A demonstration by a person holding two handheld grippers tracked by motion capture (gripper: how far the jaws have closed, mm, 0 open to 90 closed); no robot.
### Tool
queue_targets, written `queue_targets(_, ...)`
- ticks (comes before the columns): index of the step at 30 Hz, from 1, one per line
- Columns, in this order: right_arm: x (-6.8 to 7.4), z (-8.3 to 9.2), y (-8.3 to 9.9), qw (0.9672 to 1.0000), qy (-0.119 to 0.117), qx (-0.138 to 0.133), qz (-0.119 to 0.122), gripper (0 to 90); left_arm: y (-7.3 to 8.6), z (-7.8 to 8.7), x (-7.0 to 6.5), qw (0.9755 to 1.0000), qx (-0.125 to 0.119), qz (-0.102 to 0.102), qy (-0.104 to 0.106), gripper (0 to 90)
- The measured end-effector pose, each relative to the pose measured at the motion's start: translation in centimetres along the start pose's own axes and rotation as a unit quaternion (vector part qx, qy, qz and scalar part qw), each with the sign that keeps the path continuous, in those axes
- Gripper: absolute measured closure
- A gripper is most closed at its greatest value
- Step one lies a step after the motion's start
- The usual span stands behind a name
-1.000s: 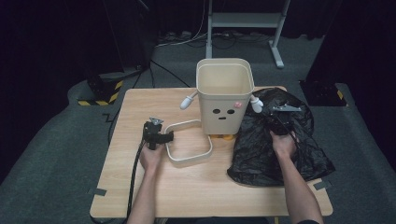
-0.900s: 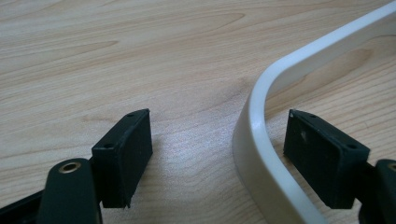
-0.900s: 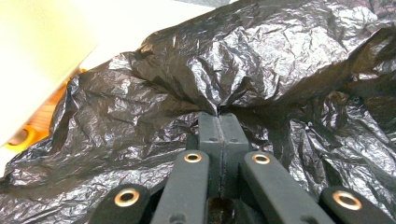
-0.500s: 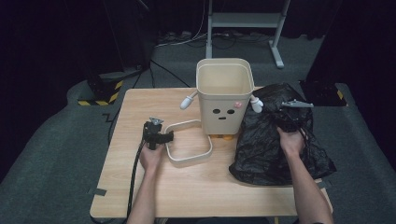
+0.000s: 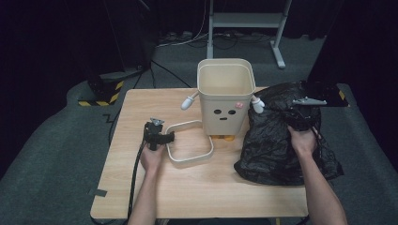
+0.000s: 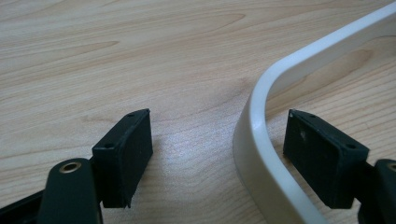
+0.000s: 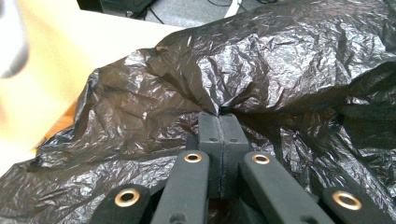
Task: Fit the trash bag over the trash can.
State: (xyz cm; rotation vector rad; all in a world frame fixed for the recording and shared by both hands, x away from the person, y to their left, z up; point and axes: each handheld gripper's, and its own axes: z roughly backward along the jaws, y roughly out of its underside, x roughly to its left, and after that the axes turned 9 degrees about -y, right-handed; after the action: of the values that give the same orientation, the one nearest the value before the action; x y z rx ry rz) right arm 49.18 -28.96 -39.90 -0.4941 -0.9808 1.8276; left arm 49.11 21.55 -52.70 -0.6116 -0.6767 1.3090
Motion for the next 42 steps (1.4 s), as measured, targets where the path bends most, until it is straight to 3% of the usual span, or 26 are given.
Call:
queue_targets(24,0.0,5.3,-2.9,0.9993,0.001,-0.031,0.018,90.0,0.0,0.0,0.0,1.0000,0.000,0.000,0.000,23.7)
queue_targets(42,1.1,8.6,-5.7,0.9968,-0.030,-0.062,0.041,90.0,0.0,0.0,0.0,1.0000,-0.001,0.000,-0.001,23.7)
